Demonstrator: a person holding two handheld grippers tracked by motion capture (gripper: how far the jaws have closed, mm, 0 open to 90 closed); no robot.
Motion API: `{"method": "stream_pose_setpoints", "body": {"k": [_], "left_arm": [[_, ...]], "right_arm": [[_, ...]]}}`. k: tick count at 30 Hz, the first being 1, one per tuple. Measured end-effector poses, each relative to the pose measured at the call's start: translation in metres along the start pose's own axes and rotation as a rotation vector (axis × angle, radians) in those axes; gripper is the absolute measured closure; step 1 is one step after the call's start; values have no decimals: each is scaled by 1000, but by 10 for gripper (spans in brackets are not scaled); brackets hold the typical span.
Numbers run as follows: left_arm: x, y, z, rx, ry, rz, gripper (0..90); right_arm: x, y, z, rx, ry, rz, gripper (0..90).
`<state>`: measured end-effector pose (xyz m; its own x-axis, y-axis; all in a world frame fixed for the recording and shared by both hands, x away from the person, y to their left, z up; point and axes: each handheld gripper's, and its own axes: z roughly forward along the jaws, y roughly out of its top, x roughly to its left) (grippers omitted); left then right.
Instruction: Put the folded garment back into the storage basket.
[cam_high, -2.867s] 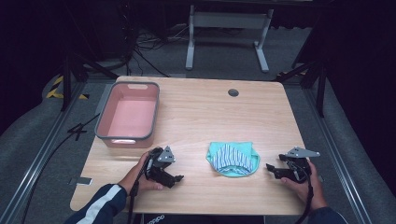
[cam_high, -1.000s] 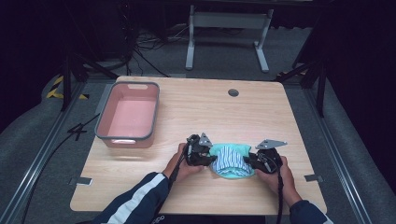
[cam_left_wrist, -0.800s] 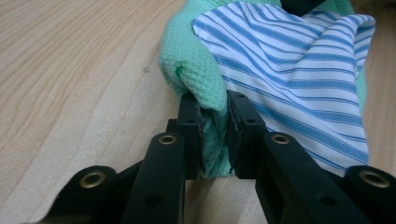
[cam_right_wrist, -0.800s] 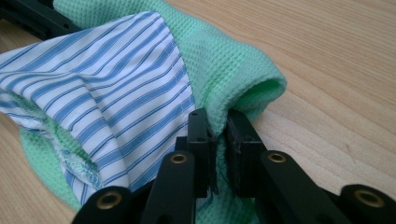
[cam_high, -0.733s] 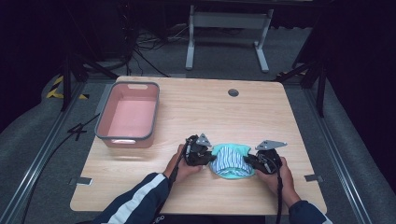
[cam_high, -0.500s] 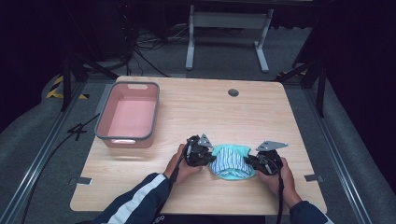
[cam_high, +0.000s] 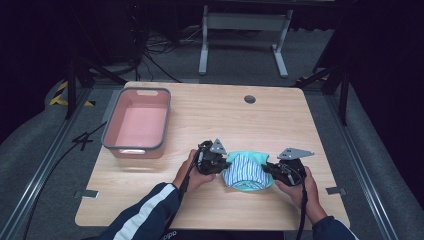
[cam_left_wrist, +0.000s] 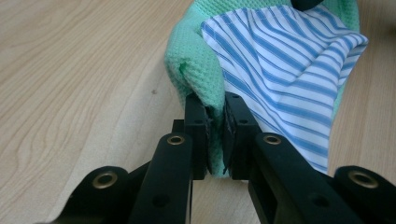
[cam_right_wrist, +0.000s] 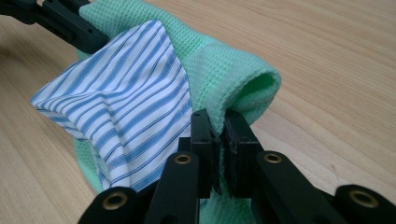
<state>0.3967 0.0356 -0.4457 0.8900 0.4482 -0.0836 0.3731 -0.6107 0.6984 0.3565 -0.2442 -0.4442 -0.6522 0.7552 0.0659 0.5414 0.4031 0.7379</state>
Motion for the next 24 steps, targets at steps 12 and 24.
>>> {"method": "stream_pose_setpoints", "body": {"k": [12, 24], "left_arm": [[7, 10, -20, -18, 16, -1, 823], [25, 11, -47, -9, 57, -25, 823]], "right_arm": [[6, 23, 2, -18, 9, 6, 837], [14, 47, 9, -38, 32, 4, 838]]}}
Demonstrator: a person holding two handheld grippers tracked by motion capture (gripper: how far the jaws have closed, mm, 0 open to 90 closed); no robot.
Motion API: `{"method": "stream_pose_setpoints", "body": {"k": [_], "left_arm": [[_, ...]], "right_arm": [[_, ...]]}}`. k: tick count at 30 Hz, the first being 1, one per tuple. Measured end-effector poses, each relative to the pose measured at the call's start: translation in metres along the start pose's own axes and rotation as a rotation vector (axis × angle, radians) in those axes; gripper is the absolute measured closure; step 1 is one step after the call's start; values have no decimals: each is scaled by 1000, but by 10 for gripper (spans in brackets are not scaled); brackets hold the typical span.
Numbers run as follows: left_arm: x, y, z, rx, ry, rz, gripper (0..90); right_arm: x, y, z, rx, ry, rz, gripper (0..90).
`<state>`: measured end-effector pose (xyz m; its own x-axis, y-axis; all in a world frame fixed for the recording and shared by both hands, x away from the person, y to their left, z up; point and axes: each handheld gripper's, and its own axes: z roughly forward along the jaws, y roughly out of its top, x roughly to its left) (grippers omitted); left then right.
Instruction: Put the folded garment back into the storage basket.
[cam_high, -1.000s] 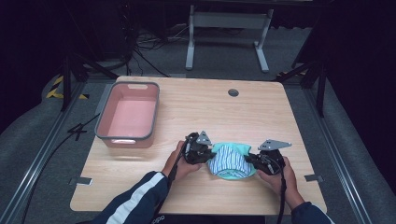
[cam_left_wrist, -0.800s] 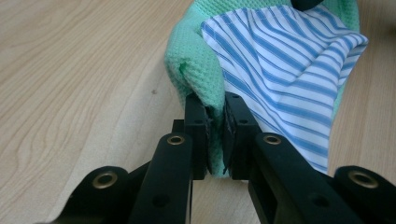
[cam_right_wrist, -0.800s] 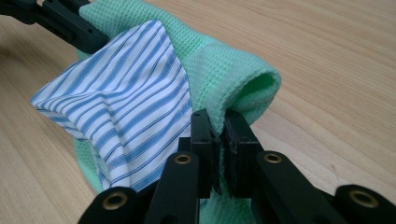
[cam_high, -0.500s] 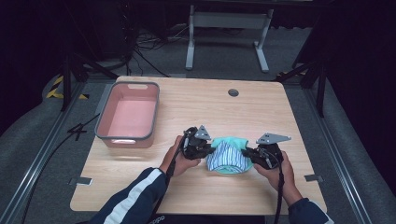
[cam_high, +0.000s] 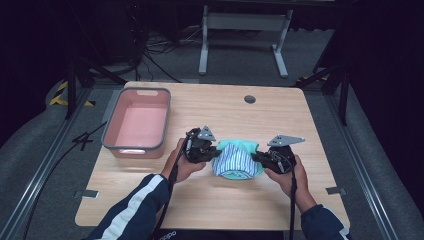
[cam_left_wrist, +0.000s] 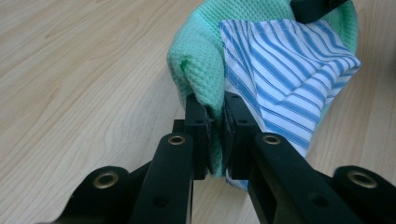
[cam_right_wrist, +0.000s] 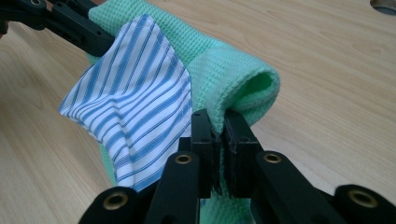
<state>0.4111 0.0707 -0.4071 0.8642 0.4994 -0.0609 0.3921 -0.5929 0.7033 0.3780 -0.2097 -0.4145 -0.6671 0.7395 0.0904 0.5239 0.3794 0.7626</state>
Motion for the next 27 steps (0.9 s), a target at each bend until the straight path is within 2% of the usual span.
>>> {"method": "stream_pose_setpoints", "body": {"k": [4, 7, 8, 21, 22, 27], "left_arm": [[7, 3, -13, 8, 24, 13, 823], [9, 2, -17, 8, 27, 8, 823], [11, 3, -20, 12, 34, 20, 823], [30, 0, -50, -18, 81, -5, 824], [33, -1, -57, -18, 80, -15, 824], [42, -4, -72, -28, 102, -29, 824]], "right_arm": [[6, 13, 3, -12, 9, -10, 838], [8, 18, 6, -17, 10, -20, 838], [10, 20, 7, -19, 11, -23, 838], [28, 60, 14, -34, 31, -82, 840], [30, 64, 15, -33, 35, -90, 840], [38, 80, 20, -35, 49, -114, 840]]}}
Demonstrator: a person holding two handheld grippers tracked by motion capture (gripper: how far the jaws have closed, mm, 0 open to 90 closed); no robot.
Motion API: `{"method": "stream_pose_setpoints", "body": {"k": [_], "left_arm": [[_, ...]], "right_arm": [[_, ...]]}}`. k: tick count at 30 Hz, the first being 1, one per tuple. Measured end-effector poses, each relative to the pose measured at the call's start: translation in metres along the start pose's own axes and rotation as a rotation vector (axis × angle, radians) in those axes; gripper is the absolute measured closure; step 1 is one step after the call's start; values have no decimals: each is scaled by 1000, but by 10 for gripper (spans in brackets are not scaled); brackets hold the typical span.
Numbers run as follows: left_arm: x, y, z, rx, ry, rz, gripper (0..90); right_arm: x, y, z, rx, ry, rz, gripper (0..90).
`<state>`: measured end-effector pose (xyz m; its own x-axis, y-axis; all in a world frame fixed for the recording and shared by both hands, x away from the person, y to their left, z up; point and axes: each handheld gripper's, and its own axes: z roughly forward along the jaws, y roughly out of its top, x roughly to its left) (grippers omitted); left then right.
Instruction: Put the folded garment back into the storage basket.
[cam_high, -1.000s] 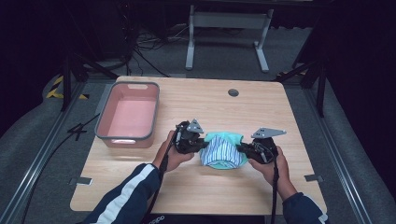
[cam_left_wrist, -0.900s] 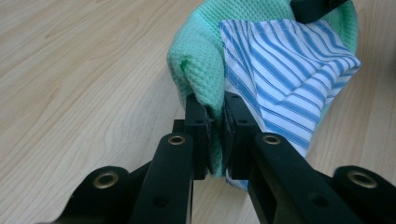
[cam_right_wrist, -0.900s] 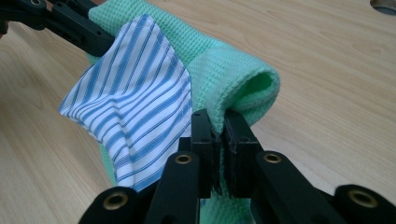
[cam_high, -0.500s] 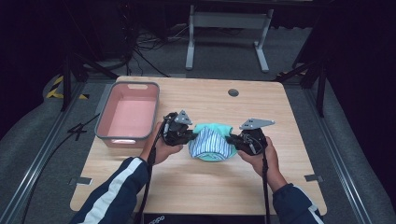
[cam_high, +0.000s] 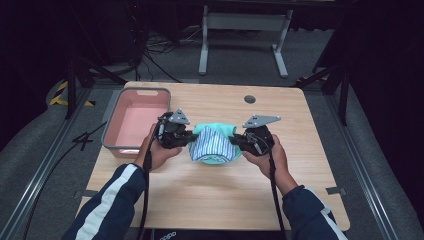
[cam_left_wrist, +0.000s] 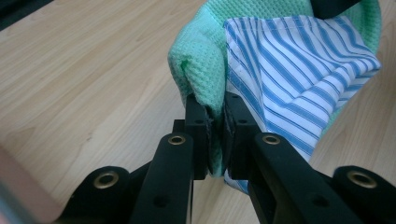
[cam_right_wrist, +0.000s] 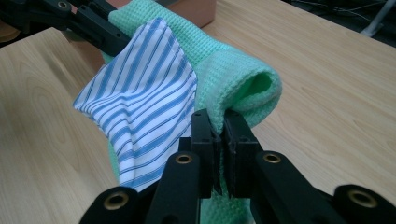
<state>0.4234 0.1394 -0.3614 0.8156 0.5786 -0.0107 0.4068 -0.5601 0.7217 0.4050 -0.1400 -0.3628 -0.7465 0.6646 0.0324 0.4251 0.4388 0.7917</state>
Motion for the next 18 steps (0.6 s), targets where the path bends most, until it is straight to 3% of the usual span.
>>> {"method": "stream_pose_setpoints", "body": {"k": [9, 18], "left_arm": [[23, -2, -37, -12, 66, -26, 826], [43, -12, -71, -28, 133, -59, 827]], "right_arm": [[11, 39, 14, -6, 34, -51, 843], [30, 77, 32, -25, 61, -91, 842]]}}
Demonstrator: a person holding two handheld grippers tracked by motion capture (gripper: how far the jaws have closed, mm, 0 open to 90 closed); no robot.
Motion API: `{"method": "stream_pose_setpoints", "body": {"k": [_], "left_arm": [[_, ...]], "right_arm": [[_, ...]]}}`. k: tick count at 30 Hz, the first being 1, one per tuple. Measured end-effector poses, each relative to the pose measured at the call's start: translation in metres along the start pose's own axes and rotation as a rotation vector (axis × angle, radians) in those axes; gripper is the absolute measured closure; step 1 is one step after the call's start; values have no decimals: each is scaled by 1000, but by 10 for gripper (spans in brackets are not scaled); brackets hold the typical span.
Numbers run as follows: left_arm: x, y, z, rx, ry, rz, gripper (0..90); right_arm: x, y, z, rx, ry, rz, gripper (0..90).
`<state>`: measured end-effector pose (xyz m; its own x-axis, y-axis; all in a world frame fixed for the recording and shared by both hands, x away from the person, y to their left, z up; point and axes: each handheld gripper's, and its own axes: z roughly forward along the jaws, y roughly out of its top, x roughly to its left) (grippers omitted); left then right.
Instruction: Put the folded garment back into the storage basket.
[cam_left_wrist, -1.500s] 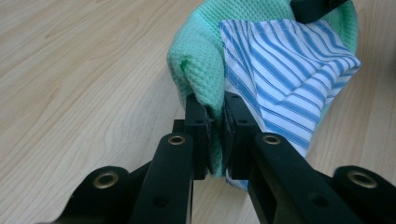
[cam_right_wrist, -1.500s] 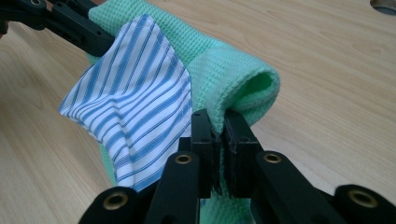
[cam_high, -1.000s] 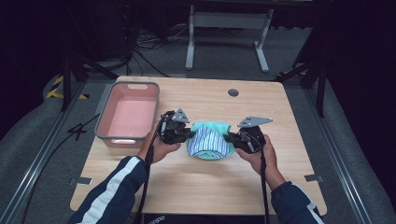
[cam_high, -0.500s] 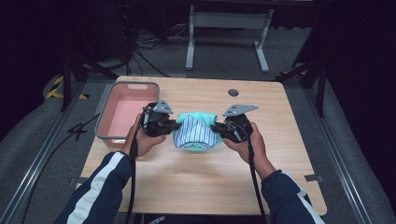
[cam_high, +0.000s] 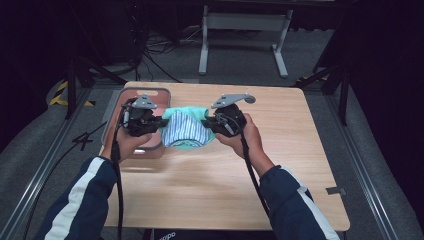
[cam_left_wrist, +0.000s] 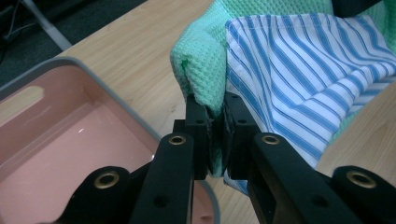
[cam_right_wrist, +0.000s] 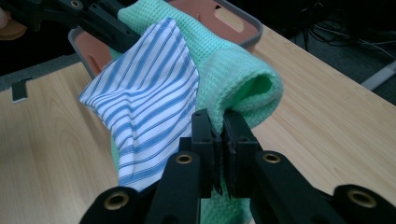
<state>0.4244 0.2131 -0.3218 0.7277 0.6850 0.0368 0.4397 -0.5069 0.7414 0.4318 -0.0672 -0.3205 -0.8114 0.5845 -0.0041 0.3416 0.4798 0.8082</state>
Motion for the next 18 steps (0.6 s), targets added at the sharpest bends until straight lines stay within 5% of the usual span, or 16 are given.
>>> {"method": "stream_pose_setpoints", "body": {"k": [18], "left_arm": [[42, -26, -40, -2, 105, -70, 827]], "right_arm": [[26, 45, 54, -9, 68, -55, 842]]}}
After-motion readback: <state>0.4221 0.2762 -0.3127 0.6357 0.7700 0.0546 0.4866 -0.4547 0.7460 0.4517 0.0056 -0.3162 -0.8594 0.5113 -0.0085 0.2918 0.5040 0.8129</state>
